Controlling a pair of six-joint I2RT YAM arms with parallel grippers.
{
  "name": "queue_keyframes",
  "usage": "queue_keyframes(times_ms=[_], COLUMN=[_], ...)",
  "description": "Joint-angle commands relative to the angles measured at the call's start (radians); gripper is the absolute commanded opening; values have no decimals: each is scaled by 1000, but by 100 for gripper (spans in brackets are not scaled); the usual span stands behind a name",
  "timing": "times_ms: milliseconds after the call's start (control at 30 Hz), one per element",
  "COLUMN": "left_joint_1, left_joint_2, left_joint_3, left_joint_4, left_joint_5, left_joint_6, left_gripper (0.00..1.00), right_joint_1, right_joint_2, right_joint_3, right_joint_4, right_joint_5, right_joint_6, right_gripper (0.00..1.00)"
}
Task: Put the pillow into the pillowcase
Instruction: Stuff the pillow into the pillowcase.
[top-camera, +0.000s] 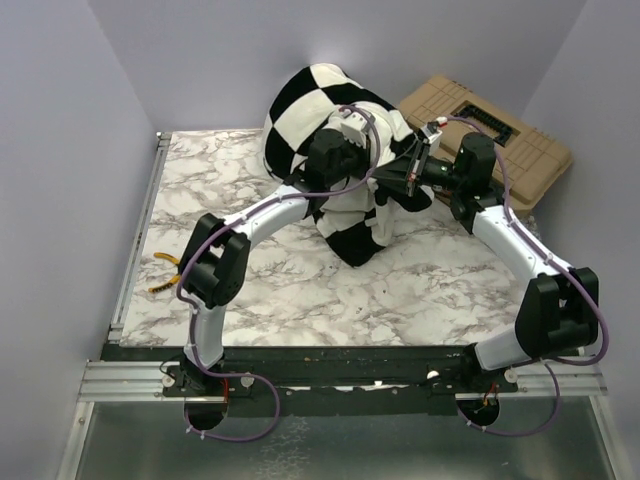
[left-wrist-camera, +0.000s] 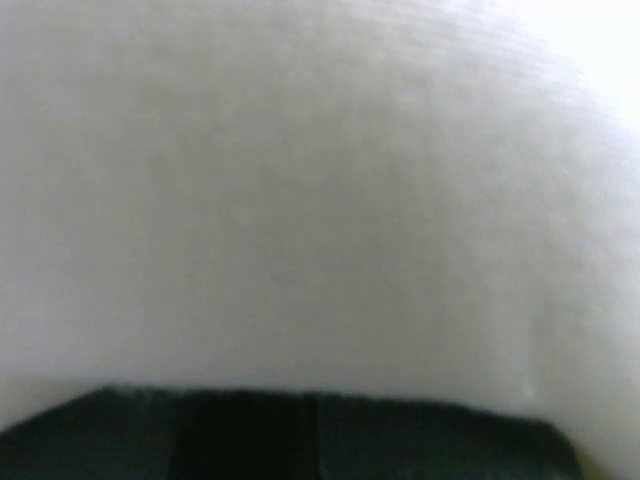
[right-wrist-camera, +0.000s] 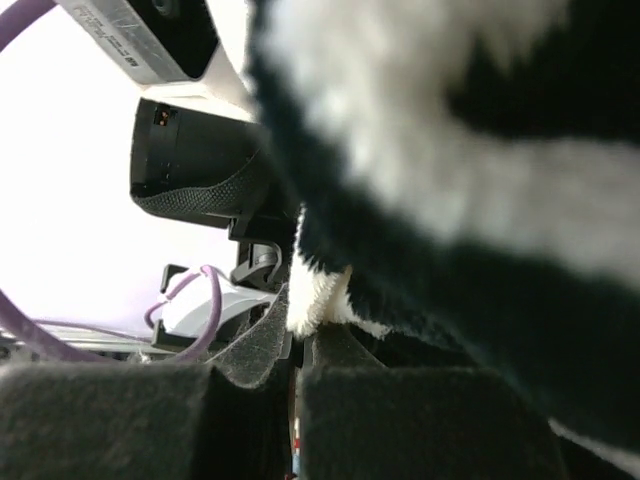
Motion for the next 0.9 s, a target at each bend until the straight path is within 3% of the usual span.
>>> queue_keyframes(times_ms=[0, 233, 333, 400, 533, 567, 633, 733, 867], left_joint_1=[1, -89, -115, -118, -114, -113, -116, -130, -178], left_joint_2=[95, 199, 174, 125, -22, -50, -95, -121, -163], left_joint_3=[60, -77, -210, -336, -577, -606, -641, -644, -620], left_joint_4=[258, 259, 292, 354, 486, 489, 489, 458, 211], left_joint_5=[-184, 3, 119, 179, 240, 264, 328, 405, 354], left_joint_6=[130, 102, 76, 47, 31, 36, 36, 37, 176], left_gripper=[0, 0, 0, 0, 0, 0, 0, 0, 0], right_joint_1=[78, 78, 76, 72, 49, 46, 37, 27, 27], right_joint_2=[-98, -72, -57, -78, -127, -120, -121, -133, -97], right_joint_3=[-106, -69, -4, 30, 173, 194, 184, 139, 113], right_joint_4=[171, 679, 760, 605, -314, -445, -525, -502, -392], right_joint_5=[-333, -349, -344, -336, -256, -230, -199, -111, -60], right_joint_6=[176, 543, 593, 476, -165, -275, -346, -319, -271], right_gripper=[0, 0, 0, 0, 0, 0, 0, 0, 0])
